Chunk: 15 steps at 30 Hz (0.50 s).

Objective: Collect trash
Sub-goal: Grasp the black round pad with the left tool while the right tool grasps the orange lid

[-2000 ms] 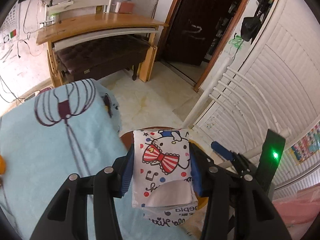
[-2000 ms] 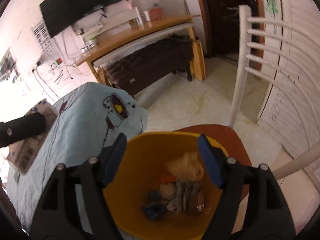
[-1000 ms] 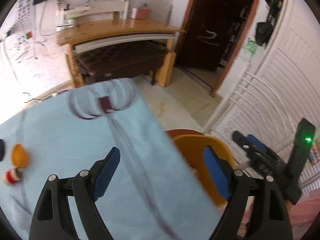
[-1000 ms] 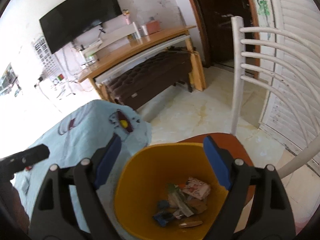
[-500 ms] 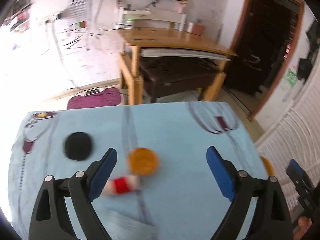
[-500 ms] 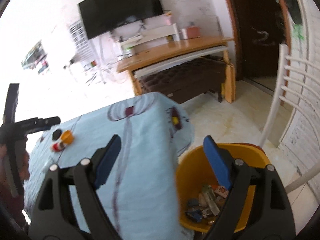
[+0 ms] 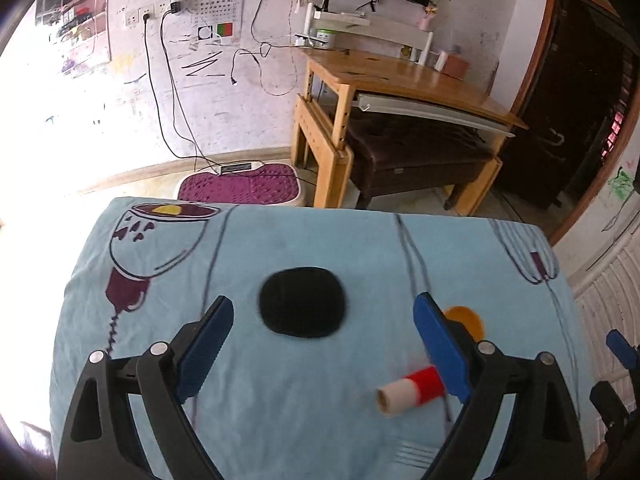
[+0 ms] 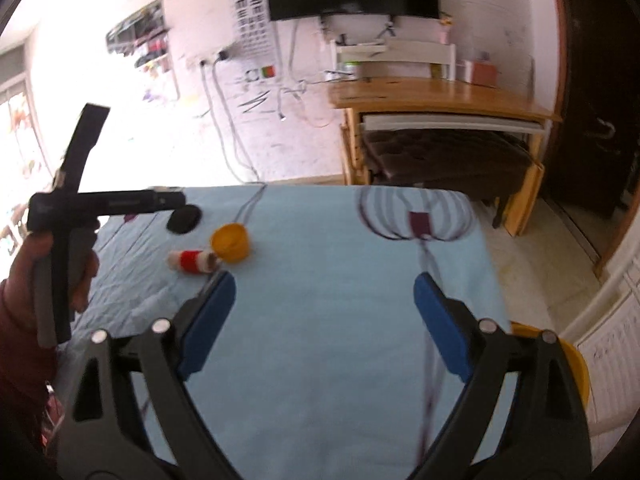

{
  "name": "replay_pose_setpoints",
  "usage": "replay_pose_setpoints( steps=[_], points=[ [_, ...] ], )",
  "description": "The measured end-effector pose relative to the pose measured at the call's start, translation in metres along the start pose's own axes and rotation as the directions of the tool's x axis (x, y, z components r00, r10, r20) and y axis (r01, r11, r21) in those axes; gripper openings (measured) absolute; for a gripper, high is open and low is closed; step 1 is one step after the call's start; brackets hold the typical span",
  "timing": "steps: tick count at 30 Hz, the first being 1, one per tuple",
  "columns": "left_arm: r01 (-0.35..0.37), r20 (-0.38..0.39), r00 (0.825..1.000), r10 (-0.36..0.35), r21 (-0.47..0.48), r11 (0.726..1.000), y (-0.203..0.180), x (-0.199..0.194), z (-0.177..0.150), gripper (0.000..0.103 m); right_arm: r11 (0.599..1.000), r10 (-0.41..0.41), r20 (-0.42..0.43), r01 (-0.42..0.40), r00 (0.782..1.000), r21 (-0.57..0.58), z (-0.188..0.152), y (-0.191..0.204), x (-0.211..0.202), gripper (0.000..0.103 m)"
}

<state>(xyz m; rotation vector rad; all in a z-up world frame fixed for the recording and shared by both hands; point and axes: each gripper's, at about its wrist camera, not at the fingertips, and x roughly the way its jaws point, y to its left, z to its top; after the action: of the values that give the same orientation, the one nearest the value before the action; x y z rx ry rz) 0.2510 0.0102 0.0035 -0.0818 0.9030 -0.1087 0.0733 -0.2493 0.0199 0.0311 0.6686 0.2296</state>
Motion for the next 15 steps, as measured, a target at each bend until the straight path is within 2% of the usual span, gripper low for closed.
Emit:
replay_pose_setpoints(
  steps=[6,10,13,15],
  points=[
    [-0.033,-0.075,0.996,0.037,0.043,0.999,0.007,0.028,0.009,0.086,0.996,0.089,-0.069,-0.090,0.994,-0.009,0.029,0.025,0.036,0.087],
    [-0.022,-0.116,0.993,0.024,0.024,0.999,0.015,0.045,0.011,0.086,0.993,0.120,-0.131,-0.120,0.984,0.008,0.045,0.036,0.074,0.087],
    [-0.036,-0.110,0.993,0.041,0.044,0.998,0.018,0.050,0.012,0.087,0.989,0.146,-0.169,-0.145,0.975,0.021,0.053,0.044,0.101,0.087],
    [-0.023,-0.111,0.993,0.027,0.037,0.999,0.019,0.053,0.011,0.088,0.986,0.165,-0.193,-0.161,0.967,0.040,0.055,0.047,0.115,0.087]
  ],
)
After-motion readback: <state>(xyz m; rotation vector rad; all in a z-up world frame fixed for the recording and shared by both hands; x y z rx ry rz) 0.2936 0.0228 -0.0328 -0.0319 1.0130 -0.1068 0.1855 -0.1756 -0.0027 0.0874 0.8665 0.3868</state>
